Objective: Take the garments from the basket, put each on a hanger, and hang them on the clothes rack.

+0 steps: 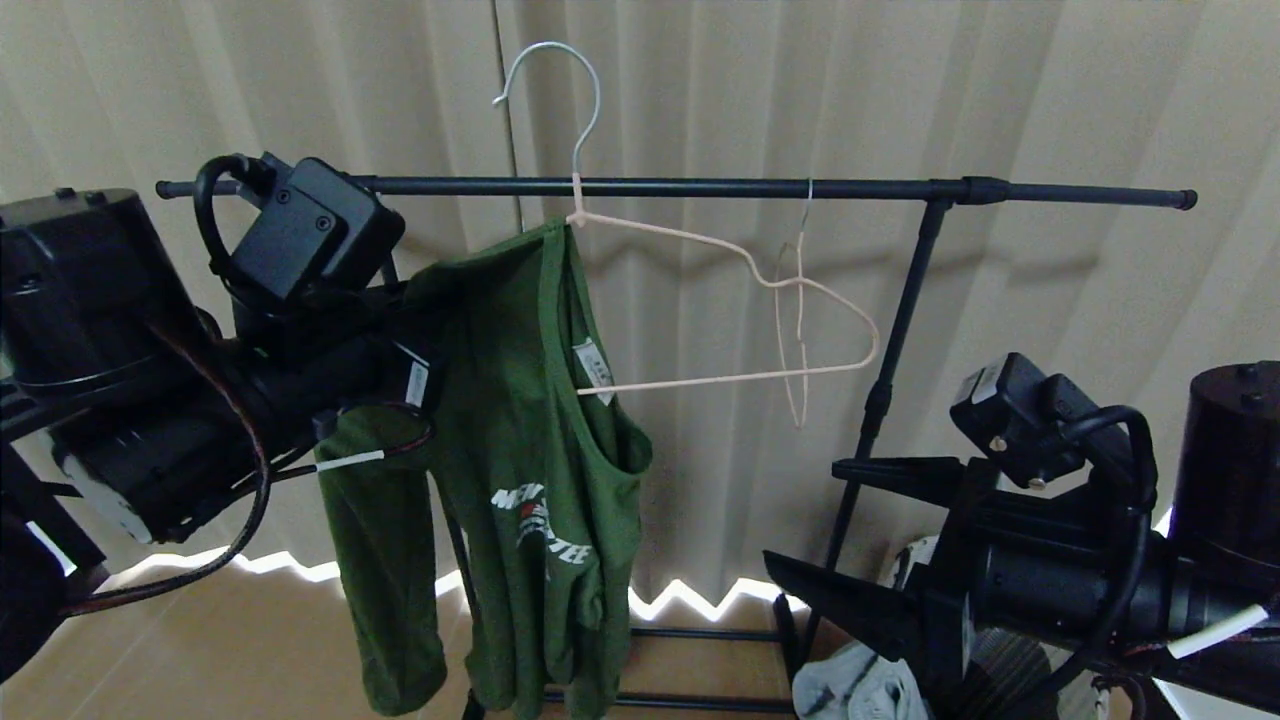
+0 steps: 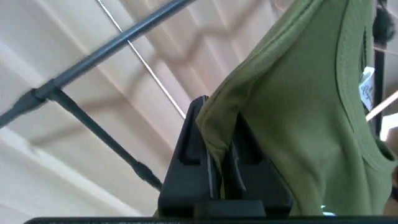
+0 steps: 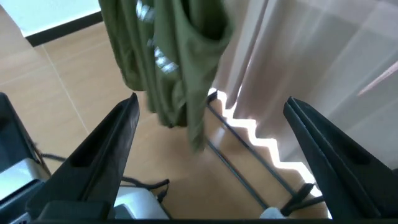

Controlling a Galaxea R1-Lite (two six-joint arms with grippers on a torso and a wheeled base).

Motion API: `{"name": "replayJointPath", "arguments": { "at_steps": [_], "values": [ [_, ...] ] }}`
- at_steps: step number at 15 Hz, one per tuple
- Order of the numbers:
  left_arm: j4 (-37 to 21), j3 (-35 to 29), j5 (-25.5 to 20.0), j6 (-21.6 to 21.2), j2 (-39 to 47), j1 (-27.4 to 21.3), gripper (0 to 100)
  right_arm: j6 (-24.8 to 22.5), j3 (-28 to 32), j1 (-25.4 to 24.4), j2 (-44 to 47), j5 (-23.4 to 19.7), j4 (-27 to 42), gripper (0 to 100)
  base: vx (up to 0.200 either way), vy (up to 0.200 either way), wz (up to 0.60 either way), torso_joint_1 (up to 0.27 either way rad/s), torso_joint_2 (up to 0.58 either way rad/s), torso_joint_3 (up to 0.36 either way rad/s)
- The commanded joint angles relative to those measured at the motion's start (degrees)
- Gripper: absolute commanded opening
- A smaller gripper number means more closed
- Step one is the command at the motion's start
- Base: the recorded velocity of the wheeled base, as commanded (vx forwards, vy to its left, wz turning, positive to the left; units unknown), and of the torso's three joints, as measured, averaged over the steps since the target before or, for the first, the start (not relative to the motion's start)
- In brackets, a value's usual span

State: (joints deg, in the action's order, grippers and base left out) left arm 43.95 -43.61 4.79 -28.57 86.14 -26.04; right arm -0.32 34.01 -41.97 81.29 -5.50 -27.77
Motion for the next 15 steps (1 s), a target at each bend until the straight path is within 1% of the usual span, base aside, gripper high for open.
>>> {"name": "replayJointPath", "arguments": {
  "at_steps": [1, 4, 5, 7, 9, 11, 15],
  "values": [
    [4.57, 0.19, -0.13, 0.01, 0.61, -0.06, 0, 0.14, -0.09, -0.04, 1.95, -0.04, -0.97, 100, 0.0, 0.0, 0.0, 0.0, 0.0, 0.0],
    [7.03, 0.1, -0.31, 0.36, 0.79, -0.5, 0, 0.4, -0.17, -0.04, 5.11, 1.19, -7.12, 100, 0.0, 0.0, 0.0, 0.0, 0.0, 0.0],
    [7.21, 0.1, -0.31, 0.63, 0.79, -0.86, 0, 0.4, -0.17, -0.04, 5.55, 1.37, -7.91, 100, 0.0, 0.0, 0.0, 0.0, 0.0, 0.0],
    [7.38, 0.1, -0.22, 2.56, 0.61, -3.49, 0, 0.4, 0.88, -0.22, 8.63, 1.54, -12.22, 100, 0.0, 0.0, 0.0, 0.0, 0.0, 0.0],
    [7.47, 0.01, -0.13, 3.26, 0.52, -4.9, 0, 0.49, 0.97, -0.22, 11.53, 1.98, -16.97, 100, 0.0, 0.0, 0.0, 0.0, 0.0, 0.0],
    [7.47, 0.01, -0.13, 3.35, 0.43, -5.87, 0, 0.49, 0.97, -0.22, 14.16, 3.65, -21.54, 100, 0.0, 0.0, 0.0, 0.0, 0.0, 0.0],
    [7.47, 0.19, -0.22, 3.35, -0.53, -7.54, 0, 0.4, 1.94, -0.13, 16.1, 3.92, -22.85, 100, 0.0, 0.0, 0.0, 0.0, 0.0, 0.0]
  ]
}}
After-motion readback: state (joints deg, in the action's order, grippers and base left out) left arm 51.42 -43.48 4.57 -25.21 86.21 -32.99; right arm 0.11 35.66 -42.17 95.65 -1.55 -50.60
